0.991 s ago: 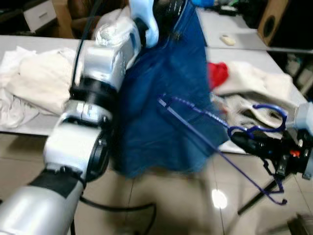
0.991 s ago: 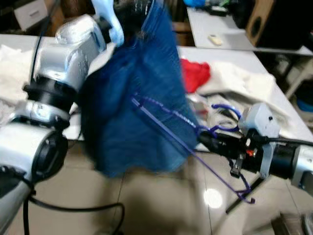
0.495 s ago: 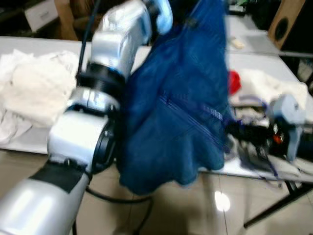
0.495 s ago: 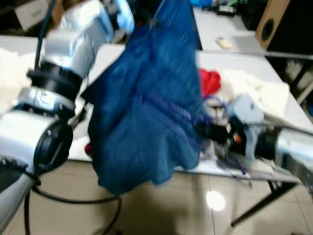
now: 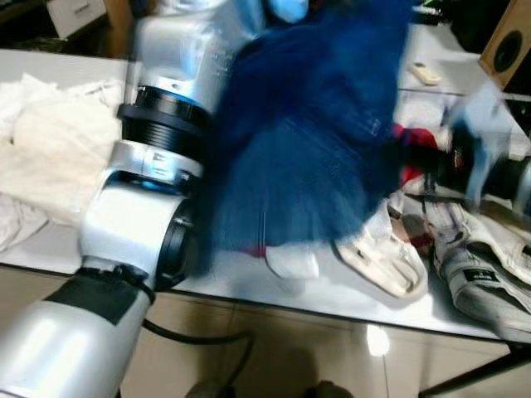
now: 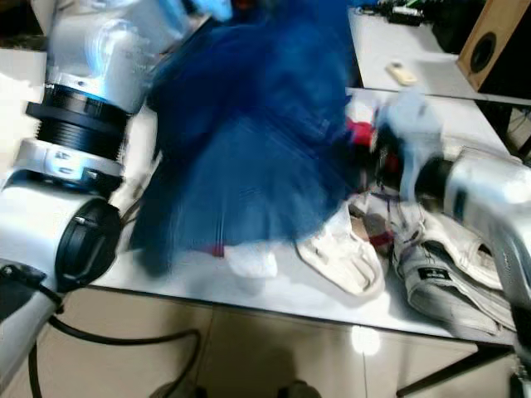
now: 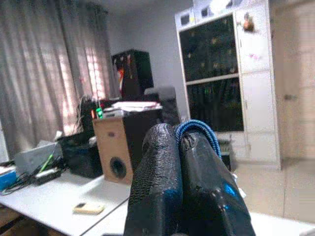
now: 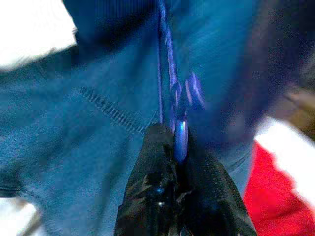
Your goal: Hang hanger
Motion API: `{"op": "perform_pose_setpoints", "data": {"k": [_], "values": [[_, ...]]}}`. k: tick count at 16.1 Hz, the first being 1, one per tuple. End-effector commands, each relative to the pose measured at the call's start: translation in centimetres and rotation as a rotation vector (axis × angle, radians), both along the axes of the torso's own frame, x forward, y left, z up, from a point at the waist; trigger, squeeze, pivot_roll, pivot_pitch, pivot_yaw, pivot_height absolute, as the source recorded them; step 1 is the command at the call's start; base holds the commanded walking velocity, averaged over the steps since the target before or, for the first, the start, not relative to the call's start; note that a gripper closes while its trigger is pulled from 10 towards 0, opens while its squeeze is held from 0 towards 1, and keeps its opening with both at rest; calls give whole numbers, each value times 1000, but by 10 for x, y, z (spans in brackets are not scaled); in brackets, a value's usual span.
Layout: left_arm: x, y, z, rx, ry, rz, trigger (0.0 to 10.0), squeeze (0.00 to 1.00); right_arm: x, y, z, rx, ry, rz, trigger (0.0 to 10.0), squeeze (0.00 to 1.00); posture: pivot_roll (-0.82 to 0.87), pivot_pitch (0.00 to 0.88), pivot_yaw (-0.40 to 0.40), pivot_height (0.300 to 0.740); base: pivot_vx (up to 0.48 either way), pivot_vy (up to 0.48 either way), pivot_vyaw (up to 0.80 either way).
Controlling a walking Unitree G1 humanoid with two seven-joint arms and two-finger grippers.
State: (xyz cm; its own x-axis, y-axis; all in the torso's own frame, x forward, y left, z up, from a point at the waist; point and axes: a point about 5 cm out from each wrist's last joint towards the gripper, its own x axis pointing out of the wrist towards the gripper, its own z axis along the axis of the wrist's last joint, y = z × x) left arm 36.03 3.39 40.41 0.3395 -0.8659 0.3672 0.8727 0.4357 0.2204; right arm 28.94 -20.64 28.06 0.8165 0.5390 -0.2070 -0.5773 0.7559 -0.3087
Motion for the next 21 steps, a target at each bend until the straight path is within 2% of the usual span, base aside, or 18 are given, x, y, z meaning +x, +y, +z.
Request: {"op": "perform_pose_setpoints", "data": {"k": [1,2,3,4,5,6,8,9,10,11,12,13,14,15,16,17,18,21], "values": [[-11,8,27,-72,-97,-19,10000,0,11,-10,24,13,-129,-117,10000,0,-11,0,-34,723,0,0,0],[-14,9,33,-100,-114,-30,10000,0,17,-15,36,20,-189,-172,10000,0,-11,0,-36,723,0,0,0],[-18,10,42,-159,-147,-47,10000,0,26,-26,58,57,-315,-284,10000,0,-10,0,-37,723,0,0,0],[-21,10,46,-188,-159,-52,10000,0,28,-32,69,78,-366,-333,10000,0,-10,0,-37,723,0,0,0],[-25,10,51,-245,-182,-72,10000,0,30,-48,90,52,-511,-452,10000,0,-12,0,-37,723,0,0,0],[-26,7,48,-278,-176,-83,10000,0,29,-58,100,31,-591,-493,10000,0,-13,0,-37,723,0,0,0],[-21,2,35,-258,-143,-76,10000,0,30,-56,89,-8,-561,-454,10000,0,-15,0,-36,723,0,0,0],[-14,-8,11,-196,-111,-41,10000,0,30,-50,62,-107,-468,-382,10000,0,-18,0,-34,723,0,0,0],[-9,-14,-6,-161,-73,-32,10000,0,29,-49,47,-129,-416,-367,10000,0,-17,0,-34,723,0,0,0],[-1,-27,-42,-73,-7,-1,10000,0,25,-49,23,-153,-321,-342,10000,0,-19,0,-32,723,0,0,0],[5,-38,-85,51,46,45,10000,0,14,-49,-1,-170,-214,-297,10000,0,-21,0,-30,723,0,0,0],[6,-48,-132,177,117,80,10000,0,-3,-46,-21,-203,-109,-216,10000,0,-27,0,-22,723,0,0,0],[6,-51,-153,237,140,105,10000,0,-13,-43,-29,-230,-69,-159,10000,0,-33,0,-16,723,0,0,0],[3,-53,-190,326,183,135,10000,0,-33,-39,-38,-258,10,-67,10000,0,-52,0,3,723,0,0,0],[1,-50,-213,376,220,161,10000,0,-53,-39,-38,-273,83,11,10000,0,-63,0,12,723,0,0,0],[2,-46,-222,393,242,190,10000,0,-68,-42,-33,-278,130,63,10000,0,-73,0,21,723,0,0,0],[3,-45,-223,394,245,205,10000,0,-74,-43,-29,-282,140,83,10000,0,-73,0,21,723,0,0,0],[16,-24,-223,439,191,356,10000,0,-100,-49,-2,-266,165,156,10000,0,-67,0,18,723,0,0,0]]}}
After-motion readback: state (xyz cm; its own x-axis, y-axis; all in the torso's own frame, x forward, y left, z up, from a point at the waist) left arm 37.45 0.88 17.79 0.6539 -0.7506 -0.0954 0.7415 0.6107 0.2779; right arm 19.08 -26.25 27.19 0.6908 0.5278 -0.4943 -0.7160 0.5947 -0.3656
